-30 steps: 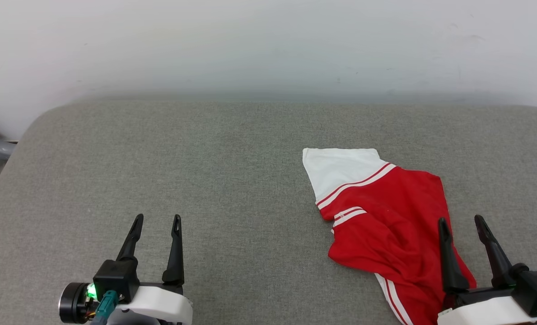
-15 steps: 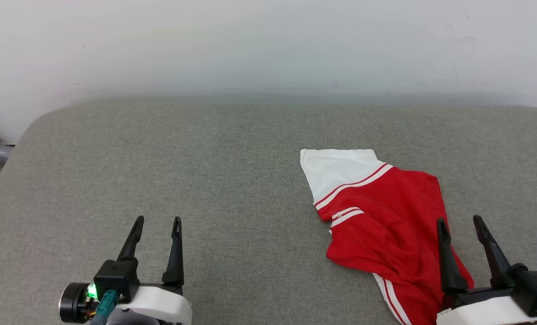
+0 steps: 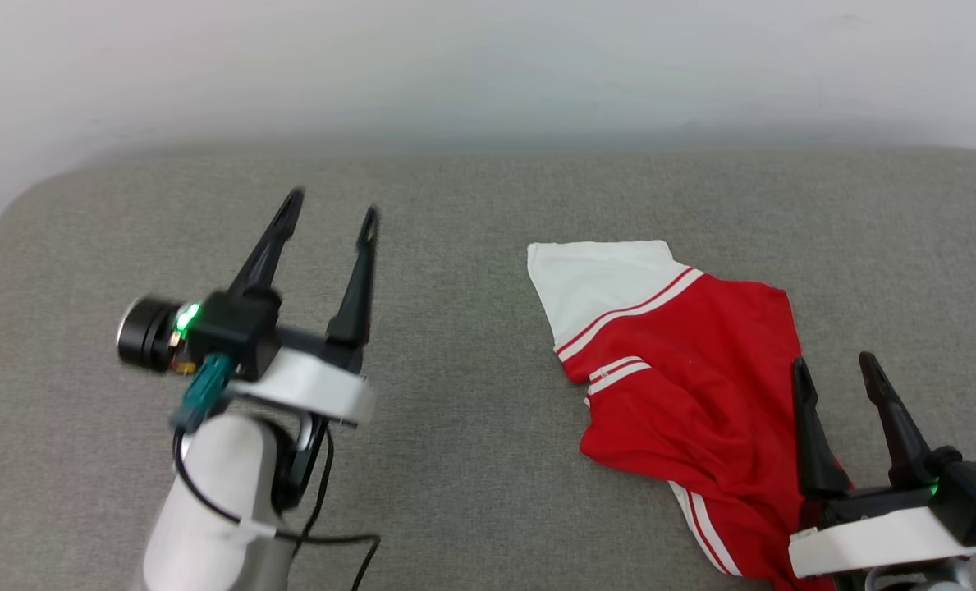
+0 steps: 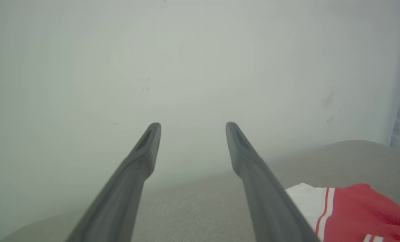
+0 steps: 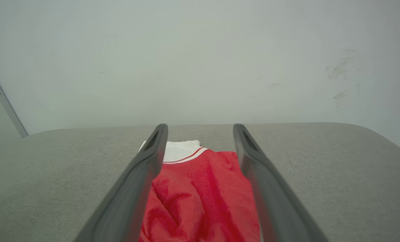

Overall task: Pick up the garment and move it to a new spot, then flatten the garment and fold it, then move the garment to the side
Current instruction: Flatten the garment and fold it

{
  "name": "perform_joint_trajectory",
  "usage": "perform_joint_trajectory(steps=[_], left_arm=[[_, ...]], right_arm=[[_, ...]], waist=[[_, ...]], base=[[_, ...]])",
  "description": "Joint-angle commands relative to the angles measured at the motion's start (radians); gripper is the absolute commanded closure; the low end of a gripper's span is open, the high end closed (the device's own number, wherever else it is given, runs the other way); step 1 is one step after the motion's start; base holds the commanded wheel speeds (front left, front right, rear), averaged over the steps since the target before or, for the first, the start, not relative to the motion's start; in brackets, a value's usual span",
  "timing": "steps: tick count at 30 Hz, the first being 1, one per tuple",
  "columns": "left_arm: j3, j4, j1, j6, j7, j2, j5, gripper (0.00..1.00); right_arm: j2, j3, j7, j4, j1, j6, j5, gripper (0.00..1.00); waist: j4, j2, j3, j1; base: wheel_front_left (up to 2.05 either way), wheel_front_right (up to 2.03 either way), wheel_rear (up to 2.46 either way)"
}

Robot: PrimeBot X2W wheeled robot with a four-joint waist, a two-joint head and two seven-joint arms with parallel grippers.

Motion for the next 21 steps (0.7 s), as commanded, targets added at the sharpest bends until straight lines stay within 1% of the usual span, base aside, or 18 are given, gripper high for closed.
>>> perform_joint_trajectory(steps=[1, 2, 5, 7, 9, 10, 13, 17, 21], left_arm=[[-0.025, 0.012, -0.057, -0.004, -0.002, 0.011, -0.003, 0.0], [-0.095, 0.057, -0.17, -0.005, -0.002, 0.036, -0.04, 0.0], [-0.201, 0.12, -0.292, -0.006, 0.005, 0.071, -0.1, 0.0], [-0.274, 0.161, -0.373, -0.006, 0.033, 0.094, -0.157, 0.0], [-0.361, 0.201, -0.445, -0.006, 0.083, 0.116, -0.22, 0.0], [-0.479, 0.236, -0.552, -0.006, 0.15, 0.146, -0.303, 0.0], [-0.595, 0.264, -0.641, -0.006, 0.231, 0.165, -0.388, 0.0], [-0.75, 0.297, -0.738, -0.006, 0.384, 0.195, -0.493, 0.0], [-0.911, 0.311, -0.815, -0.006, 0.563, 0.227, -0.598, 0.0]], right_arm=[[0.002, 0.003, -0.002, -0.007, -0.024, -0.001, 0.007, 0.0], [0.002, 0.008, -0.002, -0.012, -0.045, -0.001, 0.009, 0.0], [0.002, 0.012, -0.002, -0.02, -0.065, -0.001, 0.012, 0.0], [0.001, 0.013, -0.002, -0.026, -0.077, -0.001, 0.013, 0.0], [0.002, 0.015, -0.002, -0.031, -0.088, -0.001, 0.016, 0.0], [0.002, 0.016, -0.002, -0.038, -0.106, -0.001, 0.02, 0.0], [0.002, 0.016, -0.002, -0.043, -0.121, -0.001, 0.026, 0.0], [0.002, 0.015, -0.002, -0.044, -0.138, -0.001, 0.037, 0.0], [0.002, 0.018, -0.002, -0.046, -0.16, -0.001, 0.05, 0.0]], waist=[[-0.018, 0.0, 0.023, -0.0001], [-0.041, 0.0, 0.053, -0.0001], [-0.067, 0.0, 0.083, -0.0001], [-0.084, 0.0, 0.104, -0.0001], [-0.102, 0.0, 0.123, -0.0001], [-0.128, 0.0, 0.153, -0.0001], [-0.151, 0.0, 0.183, -0.0001], [-0.175, 0.0, 0.217, -0.0001], [-0.196, 0.0, 0.249, -0.0001]], base=[[0.0, 0.0, 0.0], [0.0, 0.0, 0.0], [0.0, 0.0, 0.0], [0.0, 0.0, 0.0], [0.0, 0.0, 0.0], [0.0, 0.0, 0.0], [0.0, 0.0, 0.0], [0.0, 0.0, 0.0], [0.0, 0.0, 0.0]])
